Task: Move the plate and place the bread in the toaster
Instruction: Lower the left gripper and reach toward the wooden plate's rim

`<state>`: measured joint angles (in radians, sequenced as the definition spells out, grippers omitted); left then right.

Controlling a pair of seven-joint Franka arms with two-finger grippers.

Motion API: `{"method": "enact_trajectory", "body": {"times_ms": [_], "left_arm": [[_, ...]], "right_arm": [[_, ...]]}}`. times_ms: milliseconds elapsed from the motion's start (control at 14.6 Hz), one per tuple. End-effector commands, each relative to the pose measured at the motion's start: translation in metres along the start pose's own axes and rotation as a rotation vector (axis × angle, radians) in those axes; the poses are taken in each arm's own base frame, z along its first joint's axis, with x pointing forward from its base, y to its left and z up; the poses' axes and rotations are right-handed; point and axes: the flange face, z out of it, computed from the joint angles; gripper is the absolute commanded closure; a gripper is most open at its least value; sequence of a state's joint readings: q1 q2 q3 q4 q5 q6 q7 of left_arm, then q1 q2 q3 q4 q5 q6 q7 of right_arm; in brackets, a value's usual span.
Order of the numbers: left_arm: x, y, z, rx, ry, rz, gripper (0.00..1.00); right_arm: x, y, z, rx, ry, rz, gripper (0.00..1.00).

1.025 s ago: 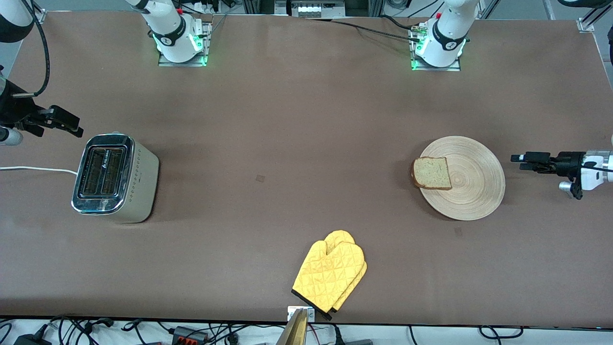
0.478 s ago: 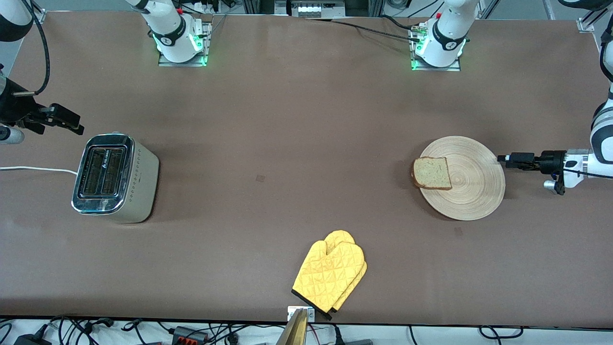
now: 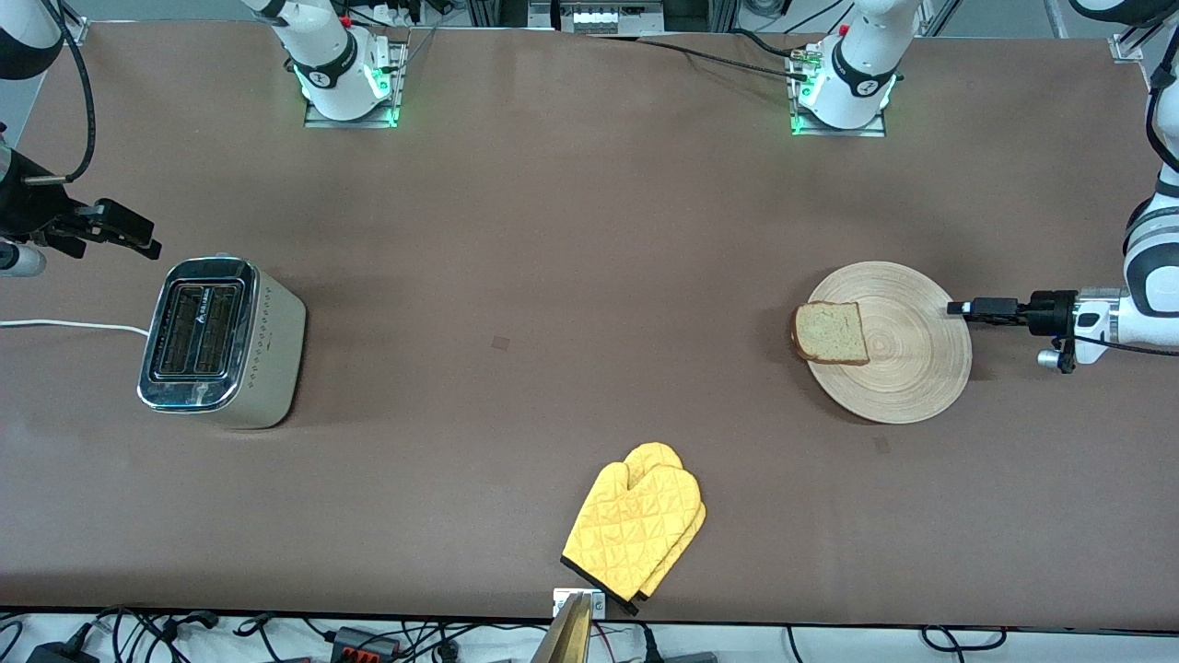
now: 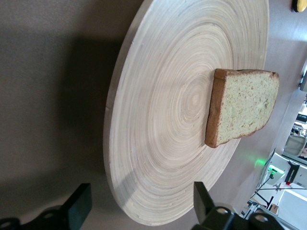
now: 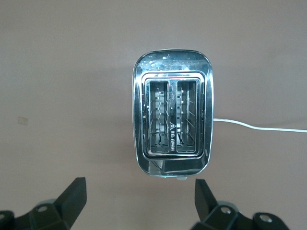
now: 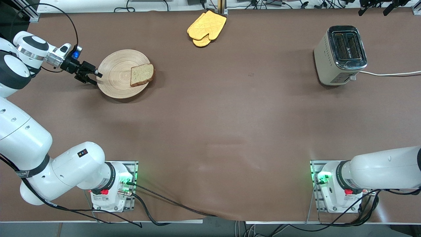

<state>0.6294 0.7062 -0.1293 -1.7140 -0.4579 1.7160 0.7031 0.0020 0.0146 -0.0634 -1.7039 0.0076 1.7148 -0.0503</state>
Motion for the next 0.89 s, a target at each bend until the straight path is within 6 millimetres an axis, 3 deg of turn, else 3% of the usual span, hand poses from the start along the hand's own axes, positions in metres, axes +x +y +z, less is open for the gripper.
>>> {"method": "enact_trajectory", "body": {"times_ms": [0,273,478,820], "left_arm": [[-0.0003,0.0008,-0.0009,-0.018,0.024,-0.066,0.21],[0.0009,0.0029,0.0002,-0.016,0.017,-0.114,0.26],[0.0014,0.0039,-0.0019,-0.016,0.016,-0.100,0.47],[0.0009,-0.0048,0.0057,-0.028,0.008,-0.050,0.50]], "right_arm": [[-0.0029,-0.0011,-0.0063,0.002,0.005,0.009,0.00],[-0.0028,-0.0002,-0.0064,0.002,0.007,0.010,0.00],[-0.0038,-0.0009,-0.0108,0.000,0.022,0.009,0.00],[-0.0046,-0.0007,-0.0112,-0.001,0.024,0.004,0.00]]}}
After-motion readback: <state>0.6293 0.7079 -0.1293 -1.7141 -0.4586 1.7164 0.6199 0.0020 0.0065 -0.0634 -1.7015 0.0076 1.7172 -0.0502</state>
